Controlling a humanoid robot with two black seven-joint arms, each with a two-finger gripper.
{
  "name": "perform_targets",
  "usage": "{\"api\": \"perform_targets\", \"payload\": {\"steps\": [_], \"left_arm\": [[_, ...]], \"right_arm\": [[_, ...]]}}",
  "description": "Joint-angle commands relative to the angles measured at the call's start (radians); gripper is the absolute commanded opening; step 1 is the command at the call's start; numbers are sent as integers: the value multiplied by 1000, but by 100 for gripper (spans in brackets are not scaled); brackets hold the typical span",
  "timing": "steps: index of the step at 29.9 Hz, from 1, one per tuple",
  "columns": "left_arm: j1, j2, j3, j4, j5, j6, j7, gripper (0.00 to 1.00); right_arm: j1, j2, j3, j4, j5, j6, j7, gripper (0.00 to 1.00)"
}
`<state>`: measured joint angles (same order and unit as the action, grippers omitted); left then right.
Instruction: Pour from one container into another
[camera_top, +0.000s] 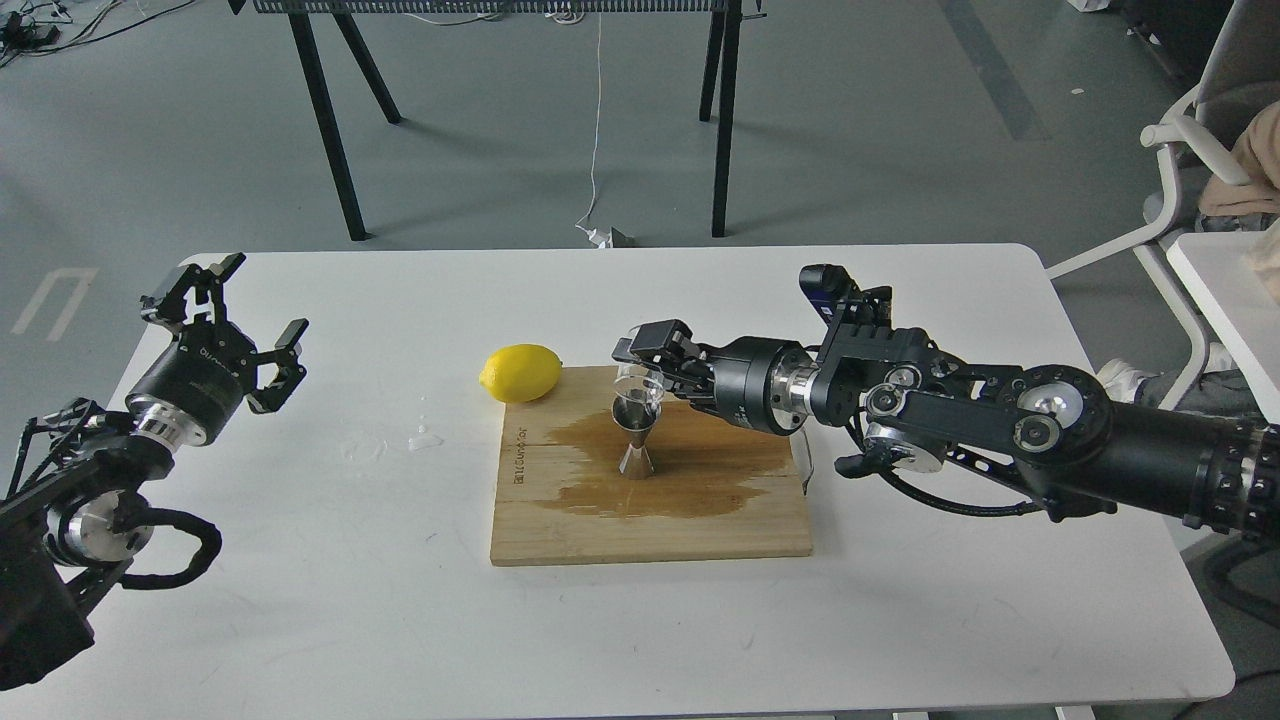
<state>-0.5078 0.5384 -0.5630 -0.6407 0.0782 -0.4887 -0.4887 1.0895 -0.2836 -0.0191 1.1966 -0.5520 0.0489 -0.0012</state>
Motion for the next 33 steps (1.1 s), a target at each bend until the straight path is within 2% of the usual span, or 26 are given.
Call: {"api": "perform_targets", "payload": {"steps": [1,33], "left_arm": [[0,0,2,1,0,0,0,94],[6,0,0,15,0,0,0,94]], "right_arm": [[29,6,-31,-5,0,-3,0,38],[158,41,-186,-15,-3,-14,-2,37]]}}
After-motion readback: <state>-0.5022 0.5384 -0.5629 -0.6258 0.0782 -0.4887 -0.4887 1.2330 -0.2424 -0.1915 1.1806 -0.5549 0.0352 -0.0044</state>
